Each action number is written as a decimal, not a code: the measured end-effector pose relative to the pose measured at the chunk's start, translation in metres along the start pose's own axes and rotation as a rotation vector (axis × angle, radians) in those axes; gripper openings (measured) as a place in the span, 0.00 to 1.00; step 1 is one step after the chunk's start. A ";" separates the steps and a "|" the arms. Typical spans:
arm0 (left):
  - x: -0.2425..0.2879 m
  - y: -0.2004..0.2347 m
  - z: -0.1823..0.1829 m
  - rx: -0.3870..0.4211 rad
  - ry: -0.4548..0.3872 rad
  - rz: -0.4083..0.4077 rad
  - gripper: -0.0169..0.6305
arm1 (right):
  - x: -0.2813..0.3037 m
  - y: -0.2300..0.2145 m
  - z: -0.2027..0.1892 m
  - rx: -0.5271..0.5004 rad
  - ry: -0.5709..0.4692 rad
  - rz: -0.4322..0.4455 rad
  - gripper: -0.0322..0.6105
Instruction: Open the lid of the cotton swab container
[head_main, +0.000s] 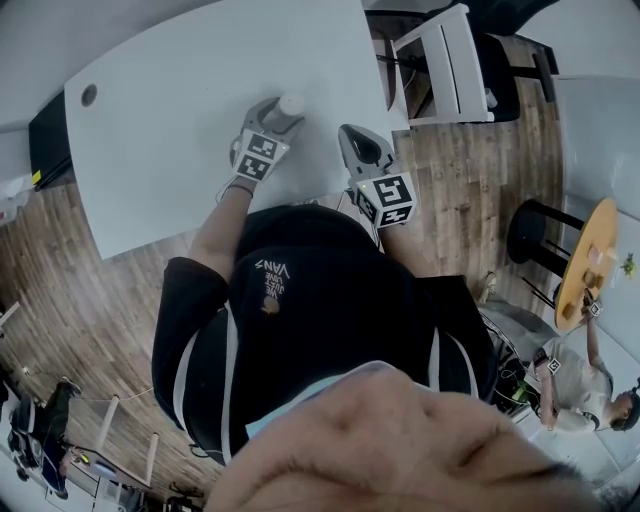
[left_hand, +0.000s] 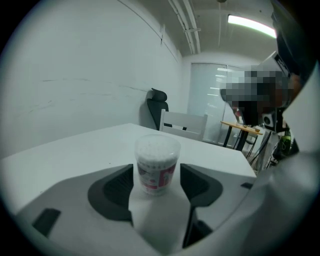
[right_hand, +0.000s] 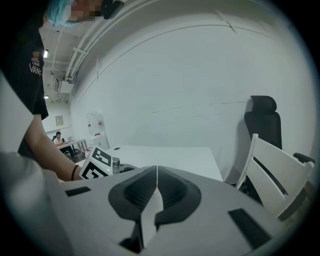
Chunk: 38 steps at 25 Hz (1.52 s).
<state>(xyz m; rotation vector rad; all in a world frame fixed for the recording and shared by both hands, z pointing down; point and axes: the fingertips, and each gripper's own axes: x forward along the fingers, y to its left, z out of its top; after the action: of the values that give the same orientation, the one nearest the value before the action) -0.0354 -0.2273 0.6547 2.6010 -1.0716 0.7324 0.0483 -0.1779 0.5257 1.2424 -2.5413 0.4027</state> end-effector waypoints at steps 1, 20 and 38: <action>0.002 0.000 -0.001 0.002 0.009 0.001 0.44 | 0.000 -0.001 0.000 0.001 -0.001 -0.001 0.07; 0.009 0.004 -0.010 0.013 0.063 0.034 0.43 | -0.004 -0.001 0.001 0.001 -0.007 -0.011 0.07; -0.029 0.006 0.038 0.102 0.030 0.029 0.41 | -0.005 0.002 0.029 -0.041 -0.080 0.013 0.07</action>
<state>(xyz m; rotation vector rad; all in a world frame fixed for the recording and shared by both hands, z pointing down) -0.0437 -0.2294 0.6078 2.6541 -1.0929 0.8517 0.0460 -0.1843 0.4968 1.2512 -2.6121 0.3076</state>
